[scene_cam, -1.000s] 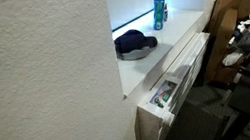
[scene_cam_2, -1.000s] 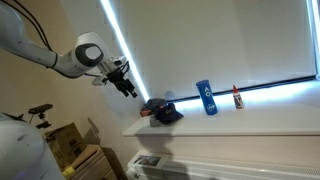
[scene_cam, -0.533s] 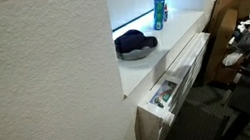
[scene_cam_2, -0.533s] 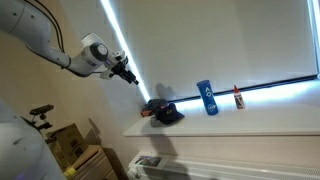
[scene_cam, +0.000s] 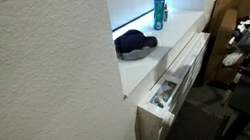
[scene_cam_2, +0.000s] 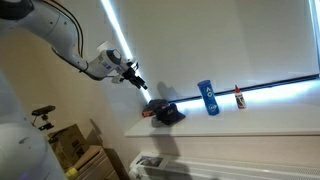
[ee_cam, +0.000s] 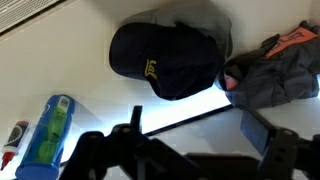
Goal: Place the black cap on the blue can, move the gray cap to the right, and move the bottle to the left
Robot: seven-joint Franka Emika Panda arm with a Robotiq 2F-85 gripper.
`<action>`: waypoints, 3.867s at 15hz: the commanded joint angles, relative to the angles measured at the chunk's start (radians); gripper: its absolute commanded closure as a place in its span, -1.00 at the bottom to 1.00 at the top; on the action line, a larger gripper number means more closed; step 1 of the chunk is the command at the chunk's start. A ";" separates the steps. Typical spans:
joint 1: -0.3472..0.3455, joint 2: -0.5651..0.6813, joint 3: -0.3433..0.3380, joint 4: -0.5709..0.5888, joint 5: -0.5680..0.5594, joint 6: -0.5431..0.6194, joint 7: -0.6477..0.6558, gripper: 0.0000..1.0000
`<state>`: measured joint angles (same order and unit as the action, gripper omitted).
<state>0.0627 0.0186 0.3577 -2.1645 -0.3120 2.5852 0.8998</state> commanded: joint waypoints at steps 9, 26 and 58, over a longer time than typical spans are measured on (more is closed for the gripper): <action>0.130 0.324 -0.214 0.111 0.093 -0.034 0.056 -1.00; 0.237 0.442 -0.277 0.294 0.296 0.027 0.142 -1.00; 0.253 0.620 -0.344 0.423 0.366 -0.032 0.169 0.55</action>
<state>0.3051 0.6483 0.0316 -1.7221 0.0572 2.5446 1.0685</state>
